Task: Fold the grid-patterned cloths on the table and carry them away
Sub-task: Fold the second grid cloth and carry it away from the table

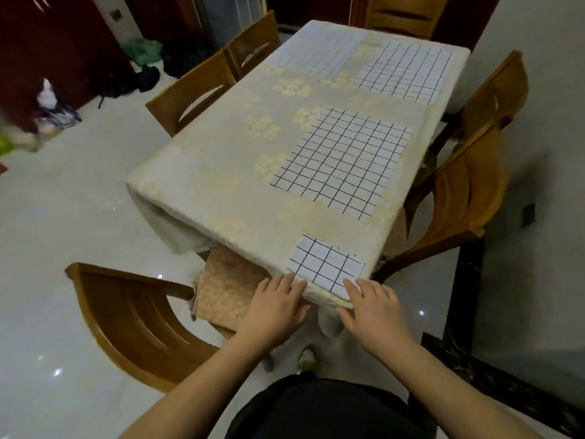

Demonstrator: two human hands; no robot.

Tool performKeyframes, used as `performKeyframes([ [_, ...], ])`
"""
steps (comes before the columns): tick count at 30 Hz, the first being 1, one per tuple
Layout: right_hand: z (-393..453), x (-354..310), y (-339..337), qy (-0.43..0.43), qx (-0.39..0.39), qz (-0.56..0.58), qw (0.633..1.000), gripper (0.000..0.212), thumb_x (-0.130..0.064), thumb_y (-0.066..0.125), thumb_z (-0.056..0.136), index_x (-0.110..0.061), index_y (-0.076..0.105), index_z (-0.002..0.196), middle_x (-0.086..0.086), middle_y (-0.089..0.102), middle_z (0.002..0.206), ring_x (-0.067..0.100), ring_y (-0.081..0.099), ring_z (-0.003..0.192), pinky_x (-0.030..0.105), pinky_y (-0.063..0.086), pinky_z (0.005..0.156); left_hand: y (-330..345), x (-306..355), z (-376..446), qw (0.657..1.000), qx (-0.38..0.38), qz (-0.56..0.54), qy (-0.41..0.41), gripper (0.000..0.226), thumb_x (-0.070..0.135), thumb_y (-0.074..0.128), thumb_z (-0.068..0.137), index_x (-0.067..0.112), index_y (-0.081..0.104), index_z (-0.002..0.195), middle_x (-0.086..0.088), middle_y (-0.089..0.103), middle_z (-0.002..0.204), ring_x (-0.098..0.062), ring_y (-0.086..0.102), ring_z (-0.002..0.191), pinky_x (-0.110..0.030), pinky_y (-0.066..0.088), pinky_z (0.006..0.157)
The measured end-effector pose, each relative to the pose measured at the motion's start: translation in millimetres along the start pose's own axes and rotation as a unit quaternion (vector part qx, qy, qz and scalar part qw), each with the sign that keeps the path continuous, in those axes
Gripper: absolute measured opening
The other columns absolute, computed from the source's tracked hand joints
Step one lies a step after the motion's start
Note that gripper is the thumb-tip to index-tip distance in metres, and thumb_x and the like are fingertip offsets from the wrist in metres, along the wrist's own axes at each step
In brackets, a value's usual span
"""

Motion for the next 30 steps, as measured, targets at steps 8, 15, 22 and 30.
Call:
performKeyframes([
  [8,-33.6,-27.3,9.1,-0.058,-0.004,0.026,0.998,0.064,-0.055,0.035,0.081,-0.014,0.064,0.121,0.007,0.068,0.108,0.028,0.065,0.097,0.042,0.051,0.081,0.4,5.7,-70.1,0.995,-0.029,-0.034,-0.090,0.073,0.061,0.010,0.084,0.030,0.032,0.146,0.000,0.034,0.153,-0.021,0.033,0.139,-0.041,0.028,0.111],
  [15,-48.7,-97.1,2.1,-0.154,-0.011,0.017,0.988,0.061,-0.052,0.037,0.096,-0.024,0.030,0.149,0.000,0.043,0.145,0.022,0.040,0.132,0.039,0.030,0.107,-6.5,-24.4,-139.8,0.985,-0.007,-0.016,-0.174,0.059,0.059,0.029,0.096,0.032,0.027,0.148,0.001,0.030,0.155,-0.019,0.028,0.142,-0.041,0.024,0.114],
  [22,-58.5,-216.8,-17.9,-0.253,-0.006,-0.023,0.967,0.054,-0.049,0.033,0.096,-0.023,0.038,0.143,0.000,0.047,0.140,0.022,0.045,0.128,0.038,0.035,0.103,-19.6,-88.8,-226.3,0.961,0.031,-0.042,-0.273,0.060,0.058,0.029,0.097,0.031,0.023,0.150,0.002,0.029,0.156,-0.018,0.025,0.143,-0.043,0.020,0.117],
  [30,-79.4,-386.3,0.4,-0.341,0.003,-0.020,0.940,0.050,-0.049,0.033,0.097,-0.025,0.041,0.140,-0.002,0.049,0.139,0.019,0.045,0.127,0.038,0.036,0.106,-5.7,-201.9,-355.7,0.933,0.035,-0.069,-0.352,0.057,0.054,0.031,0.097,0.029,0.026,0.148,0.000,0.031,0.155,-0.020,0.029,0.141,-0.043,0.024,0.115],
])
Point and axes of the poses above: each hand's wrist, its own z-axis towards the middle knuckle, its own y-axis out of the palm, x = y × z, the point moved 6 cm from there along z, towards the middle knuckle
